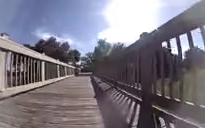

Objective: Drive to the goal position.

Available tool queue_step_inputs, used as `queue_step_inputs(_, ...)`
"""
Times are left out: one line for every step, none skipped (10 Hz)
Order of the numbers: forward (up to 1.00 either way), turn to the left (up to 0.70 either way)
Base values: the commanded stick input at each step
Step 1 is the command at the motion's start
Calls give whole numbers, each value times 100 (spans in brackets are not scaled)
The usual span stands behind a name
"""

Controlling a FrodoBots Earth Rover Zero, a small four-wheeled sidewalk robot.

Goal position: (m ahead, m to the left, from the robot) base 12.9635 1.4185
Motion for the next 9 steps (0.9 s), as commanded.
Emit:
queue_step_inputs(85,0)
queue_step_inputs(85,0)
queue_step_inputs(85,0)
queue_step_inputs(85,4)
queue_step_inputs(85,25)
queue_step_inputs(85,32)
queue_step_inputs(85,21)
queue_step_inputs(85,10)
queue_step_inputs(85,0)
